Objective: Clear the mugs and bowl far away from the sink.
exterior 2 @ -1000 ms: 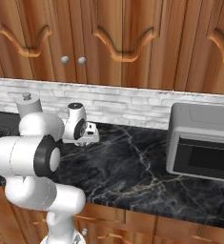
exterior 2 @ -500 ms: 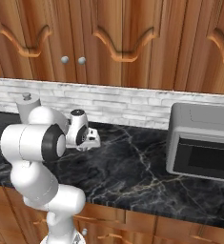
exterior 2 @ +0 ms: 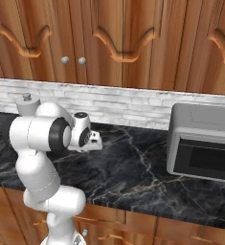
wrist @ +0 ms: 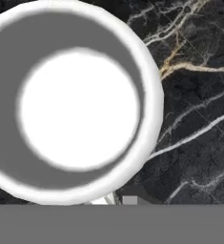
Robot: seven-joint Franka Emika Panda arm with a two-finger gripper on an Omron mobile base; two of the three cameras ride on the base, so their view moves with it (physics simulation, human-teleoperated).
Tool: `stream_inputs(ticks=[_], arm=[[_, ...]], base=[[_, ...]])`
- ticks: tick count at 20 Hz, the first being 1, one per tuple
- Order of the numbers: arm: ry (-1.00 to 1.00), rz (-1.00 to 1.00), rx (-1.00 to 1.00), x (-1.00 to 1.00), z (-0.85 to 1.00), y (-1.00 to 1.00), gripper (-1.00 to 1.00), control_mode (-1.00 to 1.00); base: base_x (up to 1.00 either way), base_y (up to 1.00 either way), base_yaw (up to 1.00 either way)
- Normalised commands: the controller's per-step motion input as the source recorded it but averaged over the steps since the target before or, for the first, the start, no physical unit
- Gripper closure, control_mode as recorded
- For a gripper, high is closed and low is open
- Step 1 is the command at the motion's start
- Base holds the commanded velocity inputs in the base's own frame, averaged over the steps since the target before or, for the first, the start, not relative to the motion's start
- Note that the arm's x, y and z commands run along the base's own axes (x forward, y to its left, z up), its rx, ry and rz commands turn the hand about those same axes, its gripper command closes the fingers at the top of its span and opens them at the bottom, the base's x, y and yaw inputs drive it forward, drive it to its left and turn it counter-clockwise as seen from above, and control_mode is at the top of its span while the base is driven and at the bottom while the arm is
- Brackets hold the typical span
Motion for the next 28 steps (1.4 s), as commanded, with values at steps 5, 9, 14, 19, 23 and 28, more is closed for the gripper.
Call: stream_inputs(ticks=[5,9,14,19,23,28], arm=[[-0.09,-0.02,0.00,-0.22,0.19,0.00,-1.00,-1.00],[-0.13,-0.07,0.00,-0.54,0.32,0.00,-1.00,-1.00],[-0.10,-0.10,0.00,-0.69,0.52,0.04,-1.00,-1.00],[-0.13,-0.13,0.00,-0.93,0.81,0.00,-1.00,-1.00],[-0.05,-0.15,0.00,-0.96,0.92,0.00,-1.00,-1.00],[0.00,-0.13,0.00,-0.98,0.85,0.00,-1.00,-1.00]], base=[[0.00,0.00,0.00],[0.00,0.00,0.00],[0.00,0.00,0.00],[0.00,0.00,0.00],[0.00,0.00,0.00],[0.00,0.00,0.00]])
